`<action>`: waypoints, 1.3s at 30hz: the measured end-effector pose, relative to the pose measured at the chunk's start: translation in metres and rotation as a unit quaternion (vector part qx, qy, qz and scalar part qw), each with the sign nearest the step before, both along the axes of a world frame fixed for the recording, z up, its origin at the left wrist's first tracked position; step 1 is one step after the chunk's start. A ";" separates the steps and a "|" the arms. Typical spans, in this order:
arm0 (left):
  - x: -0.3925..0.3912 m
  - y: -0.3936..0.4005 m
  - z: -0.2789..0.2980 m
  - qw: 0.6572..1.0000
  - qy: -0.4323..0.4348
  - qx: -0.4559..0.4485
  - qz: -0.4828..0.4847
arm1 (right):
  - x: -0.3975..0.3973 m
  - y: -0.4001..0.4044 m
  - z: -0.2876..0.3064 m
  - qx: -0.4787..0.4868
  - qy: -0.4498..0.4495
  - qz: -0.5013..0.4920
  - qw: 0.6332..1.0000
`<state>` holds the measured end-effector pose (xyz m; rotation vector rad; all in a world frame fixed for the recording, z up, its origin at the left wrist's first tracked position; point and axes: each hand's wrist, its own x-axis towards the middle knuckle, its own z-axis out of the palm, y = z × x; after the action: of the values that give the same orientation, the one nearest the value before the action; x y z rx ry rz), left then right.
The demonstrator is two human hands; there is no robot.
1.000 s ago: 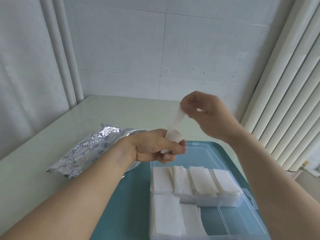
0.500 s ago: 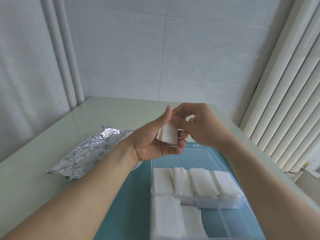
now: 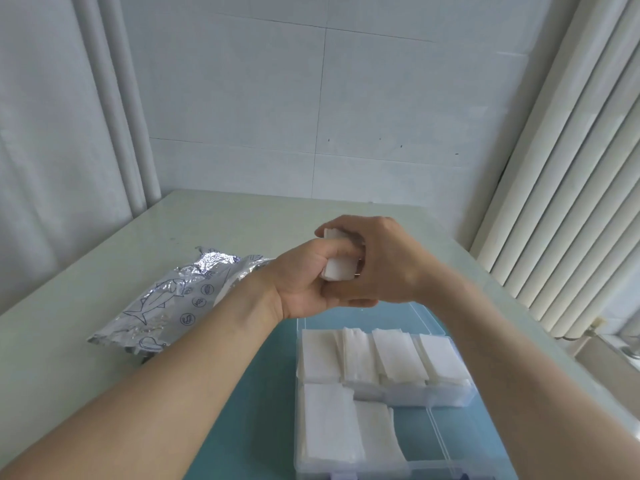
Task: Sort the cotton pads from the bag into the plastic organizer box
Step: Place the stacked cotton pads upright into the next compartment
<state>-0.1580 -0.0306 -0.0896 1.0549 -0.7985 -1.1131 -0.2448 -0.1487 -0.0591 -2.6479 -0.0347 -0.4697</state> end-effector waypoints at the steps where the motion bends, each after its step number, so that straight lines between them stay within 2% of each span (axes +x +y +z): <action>1: 0.000 0.001 0.000 1.000 -0.027 0.008 -0.012 | 0.000 0.001 0.001 -0.011 -0.010 -0.007 1.000; 4: -0.001 0.005 -0.001 0.991 -0.115 0.046 -0.040 | -0.005 0.007 0.004 -0.046 -0.024 -0.007 0.999; 7: -0.004 0.007 0.006 0.980 -0.169 0.070 -0.082 | -0.018 0.003 0.009 -0.039 0.042 -0.016 0.998; 9: -0.008 0.009 0.009 0.969 -0.202 0.089 -0.111 | -0.031 -0.007 0.013 0.027 0.082 -0.009 0.996; 11: -0.015 0.009 0.011 0.958 -0.233 0.109 -0.129 | -0.047 -0.016 0.010 0.146 0.084 0.023 0.985; 14: -0.031 0.009 0.014 0.941 -0.270 0.152 -0.136 | -0.068 -0.022 0.001 0.308 0.112 0.091 0.940; 16: -0.040 0.010 0.017 0.923 -0.312 0.180 -0.134 | -0.082 -0.024 -0.005 0.374 0.122 0.117 0.912; 18: -0.048 0.011 0.021 0.908 -0.348 0.195 -0.124 | -0.093 -0.022 -0.009 0.402 0.097 0.104 0.905; 22: -0.060 0.020 0.029 0.907 -0.369 0.184 -0.083 | -0.106 -0.006 -0.008 0.347 -0.019 -0.002 0.938; 25: -0.054 0.046 0.038 0.884 -0.422 0.197 -0.037 | -0.116 -0.001 0.001 0.345 -0.074 -0.116 0.928; 28: -0.042 0.074 0.031 0.852 -0.473 0.214 0.075 | -0.124 0.013 -0.012 0.341 0.048 -0.168 0.924; 30: -0.041 0.085 0.018 0.807 -0.526 0.237 0.128 | -0.125 0.027 -0.031 0.307 0.108 -0.187 0.927; 32: -0.047 0.091 0.007 0.759 -0.574 0.290 0.102 | -0.120 0.035 -0.047 0.303 0.115 -0.200 0.925; 34: -0.057 0.096 0.003 0.730 -0.585 0.350 0.051 | -0.115 0.036 -0.055 0.277 0.111 -0.211 0.931; 36: -0.066 0.100 0.001 0.734 -0.564 0.377 0.022 | -0.115 0.040 -0.055 0.204 0.119 -0.210 0.949; 39: -0.078 0.102 -0.006 0.767 -0.521 0.374 0.026 | -0.117 0.051 -0.054 0.109 0.139 -0.202 0.963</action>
<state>-0.2359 0.0709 -0.0954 2.4745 -1.1820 -0.7134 -0.3622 -0.0974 -0.1135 -2.4736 0.6185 -0.2058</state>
